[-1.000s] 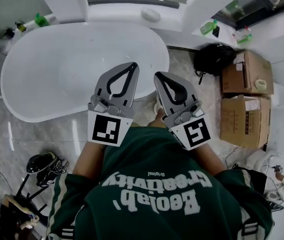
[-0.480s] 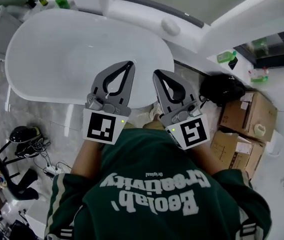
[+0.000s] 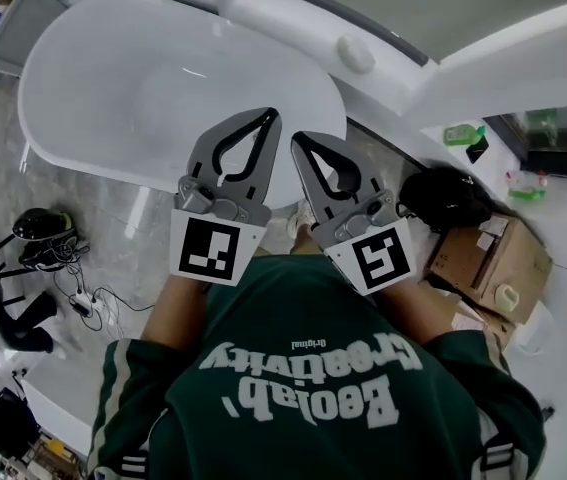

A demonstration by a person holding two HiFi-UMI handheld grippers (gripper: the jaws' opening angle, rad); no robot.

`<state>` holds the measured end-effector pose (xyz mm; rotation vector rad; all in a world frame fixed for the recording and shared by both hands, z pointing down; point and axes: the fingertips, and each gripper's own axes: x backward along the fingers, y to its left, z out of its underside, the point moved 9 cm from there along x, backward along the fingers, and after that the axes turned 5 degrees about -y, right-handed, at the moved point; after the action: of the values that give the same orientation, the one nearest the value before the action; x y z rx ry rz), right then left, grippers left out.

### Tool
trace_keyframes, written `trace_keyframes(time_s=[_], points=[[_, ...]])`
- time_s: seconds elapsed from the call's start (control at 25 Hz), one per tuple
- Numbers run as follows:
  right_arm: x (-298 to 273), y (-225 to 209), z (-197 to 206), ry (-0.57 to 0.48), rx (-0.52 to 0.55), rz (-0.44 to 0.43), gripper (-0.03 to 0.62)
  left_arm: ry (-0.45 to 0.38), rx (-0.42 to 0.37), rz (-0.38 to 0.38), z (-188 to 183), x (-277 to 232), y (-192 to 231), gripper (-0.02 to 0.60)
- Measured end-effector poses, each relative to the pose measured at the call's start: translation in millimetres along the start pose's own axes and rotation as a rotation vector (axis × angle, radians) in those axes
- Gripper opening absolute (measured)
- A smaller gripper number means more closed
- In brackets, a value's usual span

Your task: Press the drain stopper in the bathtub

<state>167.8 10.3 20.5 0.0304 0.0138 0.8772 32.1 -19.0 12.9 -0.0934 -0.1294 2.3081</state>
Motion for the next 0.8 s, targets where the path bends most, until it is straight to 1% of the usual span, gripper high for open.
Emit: trace_keyframes(time_s=[0.2,0.28,0.36,0.56,0.68,0.8], points=[[1.4,0.9,-2.5,-0.009,0.011,0.023,0.009,0.001,-0.014,-0.010,-5.2,7.7,6.2,0.008],[0.3,1.4,-3.9,-0.025,0.010,0.049,0.009,-0.006,-0.035,0.007,-8.1,9.9,8.9,0.008],[-0.8,9.5,-3.4,-0.032,-0.007,0.058,0.009,-0.012,-0.047,0.021,-9.5,14.8,12.1,0.008],[-10.7,26.9,-4.5,-0.011,0.016,0.042,0.009,-0.006,-0.010,-0.012,-3.1,20.4,27.1,0.008],[-12.2,23.9,-5.7,-0.007,0.046,0.038,0.009,-0.009,-0.011,-0.016,-0.7,18.9,30.3,0.008],[-11.9,16.7,-4.6,-0.002,0.044,0.046,0.009,-0.013,-0.007,-0.024,0.8,15.7,32.1,0.008]])
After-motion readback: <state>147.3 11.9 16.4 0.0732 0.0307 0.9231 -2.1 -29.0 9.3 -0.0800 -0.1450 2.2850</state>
